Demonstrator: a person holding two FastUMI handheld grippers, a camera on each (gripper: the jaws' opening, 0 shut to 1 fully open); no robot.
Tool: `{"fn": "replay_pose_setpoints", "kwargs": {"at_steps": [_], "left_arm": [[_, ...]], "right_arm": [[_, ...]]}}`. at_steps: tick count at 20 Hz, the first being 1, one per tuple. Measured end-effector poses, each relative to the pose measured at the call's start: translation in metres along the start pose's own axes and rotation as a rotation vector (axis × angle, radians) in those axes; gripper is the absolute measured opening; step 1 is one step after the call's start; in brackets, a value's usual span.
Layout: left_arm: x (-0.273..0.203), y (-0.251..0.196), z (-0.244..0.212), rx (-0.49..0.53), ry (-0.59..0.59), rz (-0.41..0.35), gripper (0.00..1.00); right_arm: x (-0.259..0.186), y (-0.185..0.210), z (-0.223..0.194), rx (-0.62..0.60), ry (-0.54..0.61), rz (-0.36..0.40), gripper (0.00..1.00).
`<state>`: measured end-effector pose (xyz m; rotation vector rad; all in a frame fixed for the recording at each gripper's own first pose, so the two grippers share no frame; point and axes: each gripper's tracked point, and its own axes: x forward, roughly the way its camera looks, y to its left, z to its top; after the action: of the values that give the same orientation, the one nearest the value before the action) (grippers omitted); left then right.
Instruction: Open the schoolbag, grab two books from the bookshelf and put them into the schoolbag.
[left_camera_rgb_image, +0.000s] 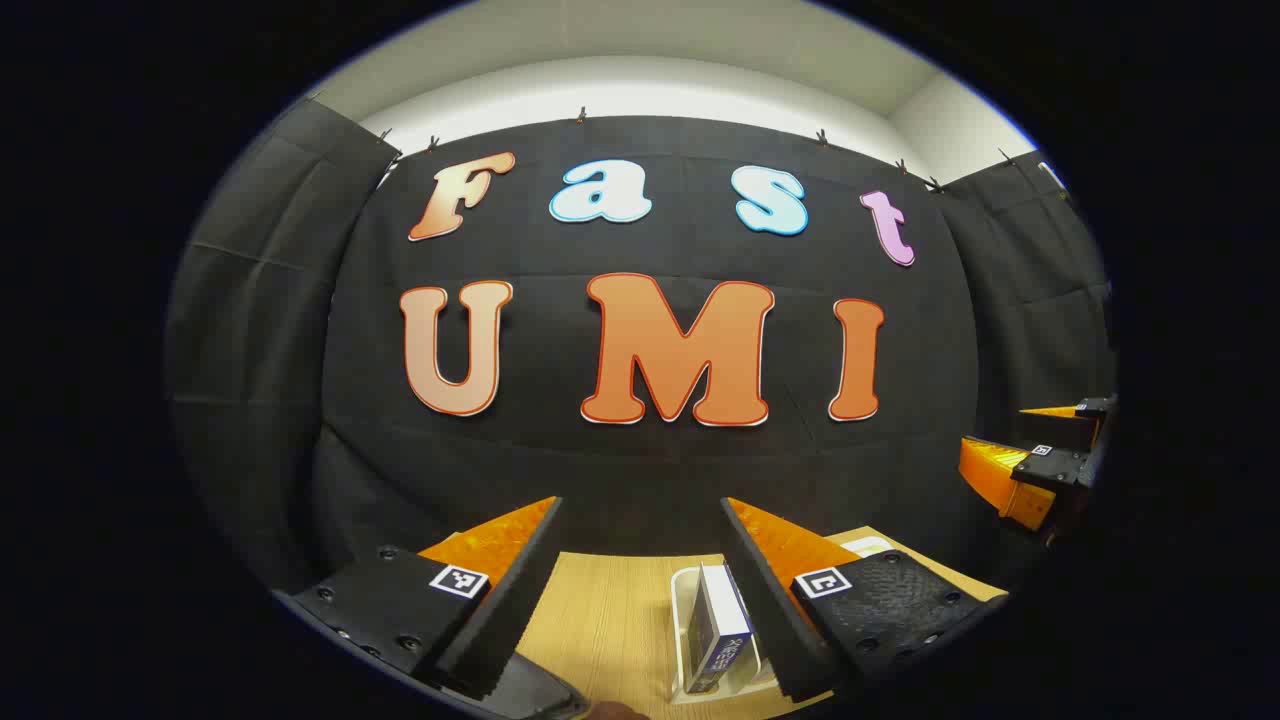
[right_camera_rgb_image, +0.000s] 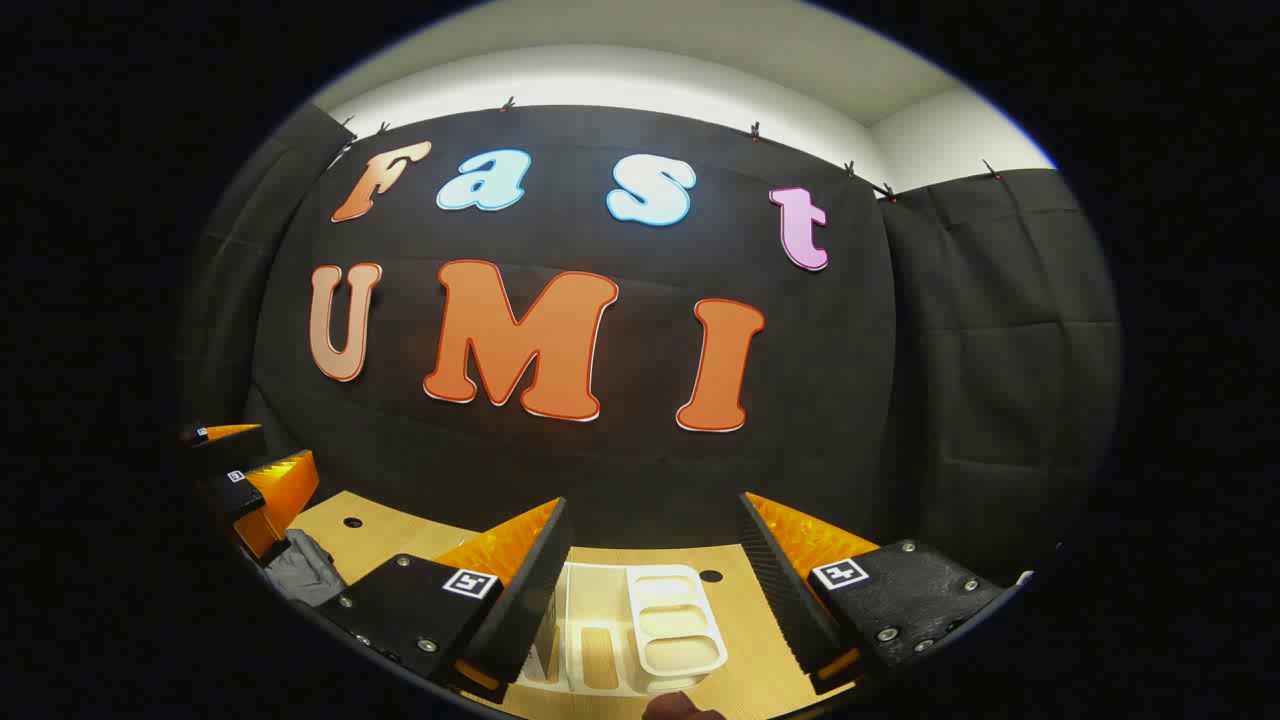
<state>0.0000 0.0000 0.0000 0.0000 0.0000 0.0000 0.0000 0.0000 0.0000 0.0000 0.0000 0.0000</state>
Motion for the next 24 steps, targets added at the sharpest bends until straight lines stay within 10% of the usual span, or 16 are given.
{"fn": "replay_pose_setpoints", "kwargs": {"at_steps": [24], "left_arm": [[-0.008, 0.003, 0.006, 0.089, -0.036, 0.036, 0.96]], "right_arm": [[0.004, -0.003, -0.005, 0.013, 0.003, 0.023, 0.98]]}}
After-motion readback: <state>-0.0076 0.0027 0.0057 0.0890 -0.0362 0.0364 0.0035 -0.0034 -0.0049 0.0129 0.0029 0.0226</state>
